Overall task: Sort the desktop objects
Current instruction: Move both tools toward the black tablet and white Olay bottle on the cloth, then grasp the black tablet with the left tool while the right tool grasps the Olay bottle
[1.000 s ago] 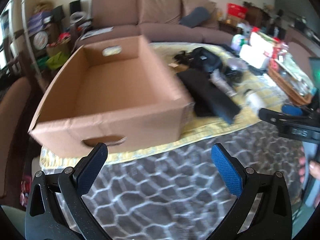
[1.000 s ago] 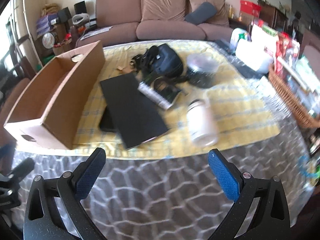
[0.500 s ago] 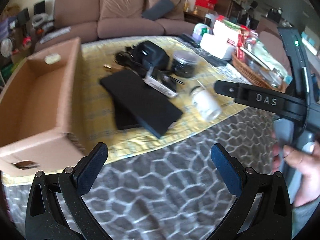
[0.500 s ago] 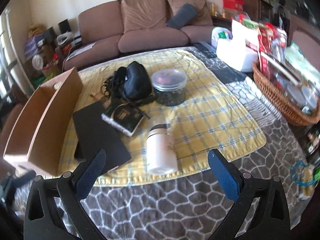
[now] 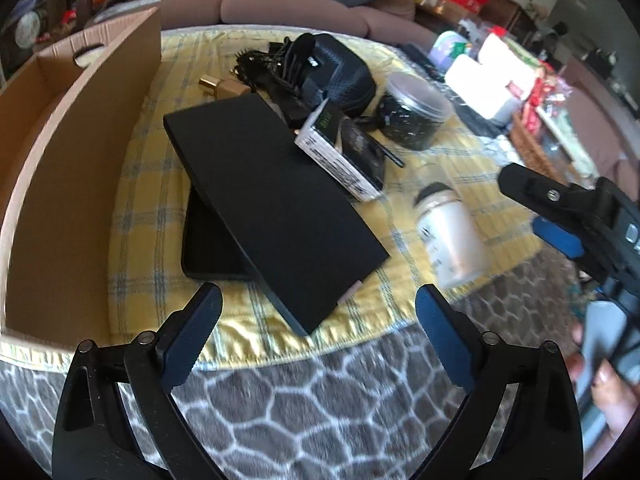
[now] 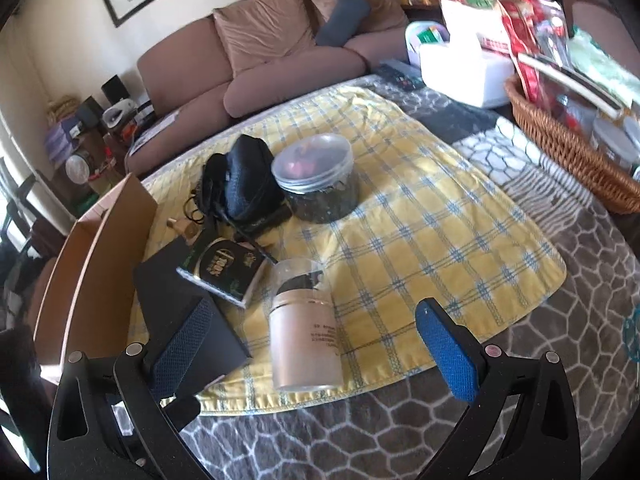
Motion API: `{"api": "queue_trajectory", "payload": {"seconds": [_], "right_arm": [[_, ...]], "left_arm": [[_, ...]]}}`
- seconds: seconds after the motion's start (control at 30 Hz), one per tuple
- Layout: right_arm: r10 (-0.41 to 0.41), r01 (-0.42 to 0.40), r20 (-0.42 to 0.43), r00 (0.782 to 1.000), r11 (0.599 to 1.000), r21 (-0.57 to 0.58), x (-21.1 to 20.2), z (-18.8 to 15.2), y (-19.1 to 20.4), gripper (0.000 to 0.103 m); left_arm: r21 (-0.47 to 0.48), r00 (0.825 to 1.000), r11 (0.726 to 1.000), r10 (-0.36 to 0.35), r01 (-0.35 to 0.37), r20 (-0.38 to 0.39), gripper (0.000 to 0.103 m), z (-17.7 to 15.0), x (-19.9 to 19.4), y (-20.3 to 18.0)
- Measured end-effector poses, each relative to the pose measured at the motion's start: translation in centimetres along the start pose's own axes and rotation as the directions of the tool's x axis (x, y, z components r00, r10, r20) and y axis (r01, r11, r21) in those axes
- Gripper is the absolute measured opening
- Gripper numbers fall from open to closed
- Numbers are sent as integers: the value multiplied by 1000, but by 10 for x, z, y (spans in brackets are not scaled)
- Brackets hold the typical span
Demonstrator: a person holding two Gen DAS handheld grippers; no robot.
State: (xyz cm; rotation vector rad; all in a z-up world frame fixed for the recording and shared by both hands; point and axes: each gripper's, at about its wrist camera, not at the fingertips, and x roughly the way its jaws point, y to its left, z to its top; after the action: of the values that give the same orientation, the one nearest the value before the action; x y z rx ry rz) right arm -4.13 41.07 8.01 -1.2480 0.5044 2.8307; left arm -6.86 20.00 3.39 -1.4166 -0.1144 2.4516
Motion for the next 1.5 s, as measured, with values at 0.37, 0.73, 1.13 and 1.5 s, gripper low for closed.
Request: {"api": "queue_trajectory", "payload": {"seconds": [0.37,0.73,1.13,1.5], "right_arm": [[-62,62,-50,997,998,1,6,-1,-5,103],[-28,32,-65,997,998,58,6,-1,-13,103],[-22,28,-119,993,998,49,20,-8,-5,103],[-25,35,-120,992,995,88,20,-7,-9,103]], "left_arm": [[-33,972,972,230,-231,-47,103,33,30,-29],[77,944,943,328,-325,-30,99,34,47,-33],[86,961,959,275,-272,-31,66,31,17,2],[61,907,910,413,-409,-77,103,56,53,-24]]}}
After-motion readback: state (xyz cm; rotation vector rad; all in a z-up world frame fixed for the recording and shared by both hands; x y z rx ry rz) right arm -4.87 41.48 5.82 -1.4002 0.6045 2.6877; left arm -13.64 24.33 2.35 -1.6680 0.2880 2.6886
